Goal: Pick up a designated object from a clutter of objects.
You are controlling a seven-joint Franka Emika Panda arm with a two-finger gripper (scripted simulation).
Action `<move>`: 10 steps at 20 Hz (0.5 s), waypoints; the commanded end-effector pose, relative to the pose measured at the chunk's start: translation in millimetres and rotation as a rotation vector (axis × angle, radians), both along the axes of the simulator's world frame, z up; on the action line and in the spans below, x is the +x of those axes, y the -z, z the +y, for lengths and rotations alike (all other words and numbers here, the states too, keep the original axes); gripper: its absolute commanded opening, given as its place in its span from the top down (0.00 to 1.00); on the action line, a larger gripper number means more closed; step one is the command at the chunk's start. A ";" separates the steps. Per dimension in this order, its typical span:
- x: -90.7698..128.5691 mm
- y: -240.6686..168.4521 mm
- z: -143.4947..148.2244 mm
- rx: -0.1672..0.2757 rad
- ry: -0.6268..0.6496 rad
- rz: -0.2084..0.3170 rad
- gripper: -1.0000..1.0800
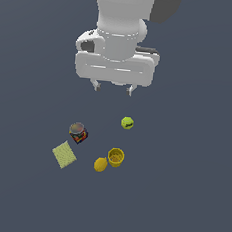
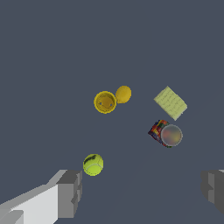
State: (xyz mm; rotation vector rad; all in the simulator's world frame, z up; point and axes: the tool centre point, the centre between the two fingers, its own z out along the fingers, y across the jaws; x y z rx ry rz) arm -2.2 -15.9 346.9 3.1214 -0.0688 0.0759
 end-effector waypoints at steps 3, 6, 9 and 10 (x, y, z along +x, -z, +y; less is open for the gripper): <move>0.2 0.2 -1.7 -0.002 0.000 -0.001 0.04; 0.8 0.9 -10.4 -0.014 0.001 -0.005 0.04; 0.9 1.1 -20.2 -0.027 -0.001 -0.009 0.04; 0.8 0.9 -21.8 -0.029 -0.002 -0.010 0.04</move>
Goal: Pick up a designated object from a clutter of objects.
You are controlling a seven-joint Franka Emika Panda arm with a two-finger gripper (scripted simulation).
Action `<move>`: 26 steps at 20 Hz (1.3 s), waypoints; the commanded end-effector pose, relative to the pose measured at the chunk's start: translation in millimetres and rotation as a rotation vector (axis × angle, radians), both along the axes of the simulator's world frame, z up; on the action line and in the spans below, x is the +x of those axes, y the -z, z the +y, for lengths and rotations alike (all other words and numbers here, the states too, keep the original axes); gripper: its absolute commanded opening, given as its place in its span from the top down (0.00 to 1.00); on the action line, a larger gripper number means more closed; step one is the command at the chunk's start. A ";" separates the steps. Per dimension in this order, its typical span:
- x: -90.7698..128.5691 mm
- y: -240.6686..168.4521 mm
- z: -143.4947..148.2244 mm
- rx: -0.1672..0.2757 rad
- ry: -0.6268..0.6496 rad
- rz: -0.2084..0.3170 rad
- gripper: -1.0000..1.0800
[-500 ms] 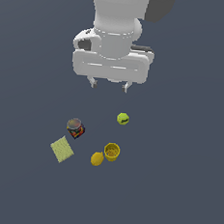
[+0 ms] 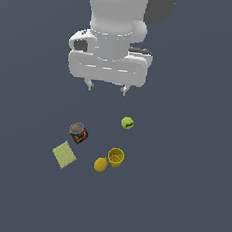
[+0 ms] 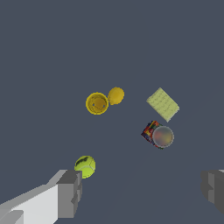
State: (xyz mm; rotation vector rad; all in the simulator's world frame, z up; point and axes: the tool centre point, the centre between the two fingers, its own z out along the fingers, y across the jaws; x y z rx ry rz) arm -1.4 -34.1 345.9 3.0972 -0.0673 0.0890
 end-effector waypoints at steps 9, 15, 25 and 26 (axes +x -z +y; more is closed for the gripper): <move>6.4 8.7 -1.1 0.000 0.029 -0.001 0.04; 21.1 31.2 4.4 0.011 0.103 0.002 0.04; 56.8 101.7 20.6 0.037 0.318 0.013 0.04; 60.1 110.1 22.4 0.039 0.342 0.015 0.04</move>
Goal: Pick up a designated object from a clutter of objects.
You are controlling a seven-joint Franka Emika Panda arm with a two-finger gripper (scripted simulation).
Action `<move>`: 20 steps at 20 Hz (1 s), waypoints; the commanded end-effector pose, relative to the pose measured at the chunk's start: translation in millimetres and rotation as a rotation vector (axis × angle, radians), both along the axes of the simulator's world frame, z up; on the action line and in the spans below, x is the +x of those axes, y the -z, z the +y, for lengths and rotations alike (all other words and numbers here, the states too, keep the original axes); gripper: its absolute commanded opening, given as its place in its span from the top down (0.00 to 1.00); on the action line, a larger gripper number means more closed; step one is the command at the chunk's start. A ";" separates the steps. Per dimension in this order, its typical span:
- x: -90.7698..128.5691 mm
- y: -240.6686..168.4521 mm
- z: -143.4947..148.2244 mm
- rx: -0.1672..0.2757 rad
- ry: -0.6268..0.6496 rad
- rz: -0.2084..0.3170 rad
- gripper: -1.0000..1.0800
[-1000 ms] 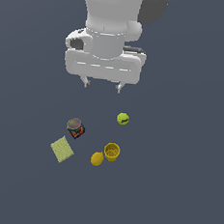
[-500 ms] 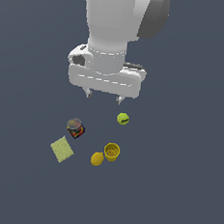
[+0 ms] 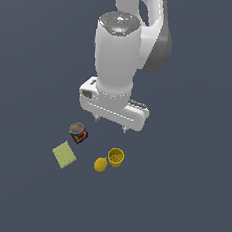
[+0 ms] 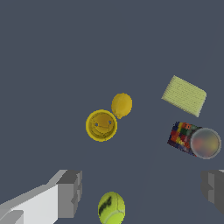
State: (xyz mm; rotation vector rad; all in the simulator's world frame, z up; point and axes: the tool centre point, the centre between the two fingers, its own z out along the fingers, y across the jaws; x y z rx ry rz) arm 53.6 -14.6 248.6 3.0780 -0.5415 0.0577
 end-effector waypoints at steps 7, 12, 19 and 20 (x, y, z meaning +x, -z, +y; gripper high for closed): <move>24.2 74.0 15.9 0.018 0.209 0.013 0.04; 31.6 110.7 23.3 0.024 0.308 0.021 0.04; 35.8 143.1 29.4 0.028 0.393 0.027 0.04; 36.1 145.9 30.0 0.028 0.400 0.027 0.04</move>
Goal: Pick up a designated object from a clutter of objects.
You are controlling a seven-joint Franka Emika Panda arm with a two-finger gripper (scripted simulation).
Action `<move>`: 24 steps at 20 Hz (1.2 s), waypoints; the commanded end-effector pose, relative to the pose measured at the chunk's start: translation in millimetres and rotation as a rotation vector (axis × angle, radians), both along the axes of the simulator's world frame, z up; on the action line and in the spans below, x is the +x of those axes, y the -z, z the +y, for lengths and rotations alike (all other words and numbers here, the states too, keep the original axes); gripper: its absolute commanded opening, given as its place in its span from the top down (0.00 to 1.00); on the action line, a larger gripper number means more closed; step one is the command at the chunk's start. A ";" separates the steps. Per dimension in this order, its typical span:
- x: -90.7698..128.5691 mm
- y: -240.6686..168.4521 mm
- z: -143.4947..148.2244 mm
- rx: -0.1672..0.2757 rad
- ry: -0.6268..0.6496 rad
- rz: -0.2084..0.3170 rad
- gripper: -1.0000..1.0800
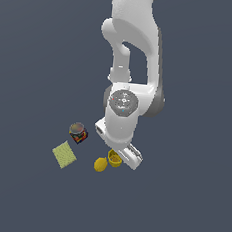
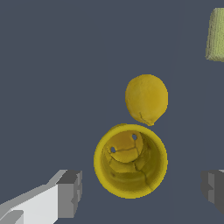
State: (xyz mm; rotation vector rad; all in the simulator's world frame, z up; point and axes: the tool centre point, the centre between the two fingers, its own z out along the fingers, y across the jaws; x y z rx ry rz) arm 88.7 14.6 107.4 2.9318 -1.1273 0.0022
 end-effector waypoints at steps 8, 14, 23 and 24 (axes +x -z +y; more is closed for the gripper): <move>0.9 11.6 1.9 0.001 0.026 0.002 0.04; 0.3 35.1 1.8 0.001 0.029 0.002 0.04; 1.3 61.0 2.0 0.001 0.031 0.001 0.04; 1.3 61.0 2.0 0.001 0.031 0.001 1.00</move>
